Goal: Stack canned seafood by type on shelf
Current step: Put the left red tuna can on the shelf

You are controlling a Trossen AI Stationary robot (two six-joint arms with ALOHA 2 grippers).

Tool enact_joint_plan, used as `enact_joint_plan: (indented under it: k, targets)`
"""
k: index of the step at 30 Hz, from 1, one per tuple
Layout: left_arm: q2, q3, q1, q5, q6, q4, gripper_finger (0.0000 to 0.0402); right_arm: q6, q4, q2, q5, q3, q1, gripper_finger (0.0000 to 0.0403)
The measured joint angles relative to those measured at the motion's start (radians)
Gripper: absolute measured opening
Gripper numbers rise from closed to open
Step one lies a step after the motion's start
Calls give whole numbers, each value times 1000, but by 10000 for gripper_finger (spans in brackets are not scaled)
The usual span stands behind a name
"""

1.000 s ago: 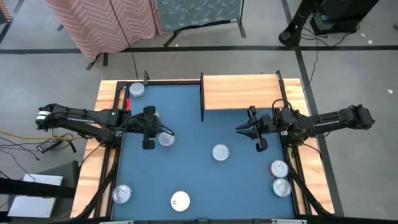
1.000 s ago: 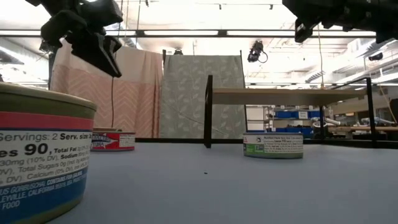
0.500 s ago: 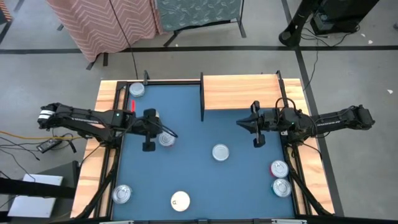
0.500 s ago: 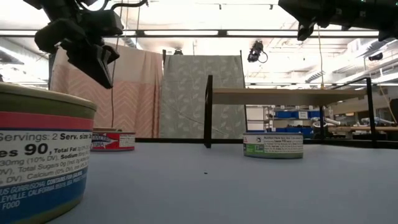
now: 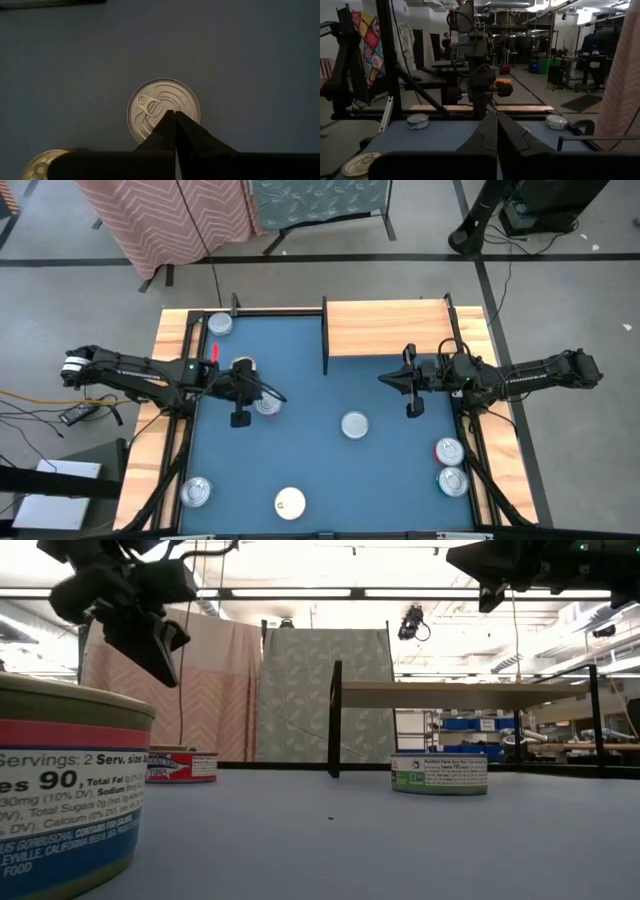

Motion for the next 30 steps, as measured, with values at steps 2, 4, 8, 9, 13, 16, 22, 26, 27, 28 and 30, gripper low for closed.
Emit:
enact_joint_plan:
  k: [2,4,8,9,13,16,22,26,27,28,30]
  targets:
    - [-1,-60,0,-3,-43,98,2,-10,0,0,0,0,0,4]
    - [-2,-125,0,-1,-70,195,1,-18,0,0,-2,0,0,4]
    - [-10,-222,0,5,-103,303,1,-20,2,0,-2,0,0,4]
    - [-18,-235,0,4,-105,323,1,-20,2,0,-2,0,0,4]
    - [-63,-273,1,-2,-122,342,1,-20,3,0,-1,0,0,4]
    - [-102,-303,1,-15,-136,326,1,-20,3,0,1,0,0,4]
    - [-157,-368,1,-22,-180,337,1,-20,30,0,1,0,0,4]
    - [-159,-371,1,-22,-184,375,1,-25,43,0,0,0,0,4]
    - [-159,-371,1,-22,-184,370,1,-25,46,0,0,0,0,4]
    - [-158,-371,1,-22,-184,357,1,-25,48,0,0,0,0,4]
    - [-158,-371,1,-22,-187,329,1,-22,55,0,-2,0,1,4]
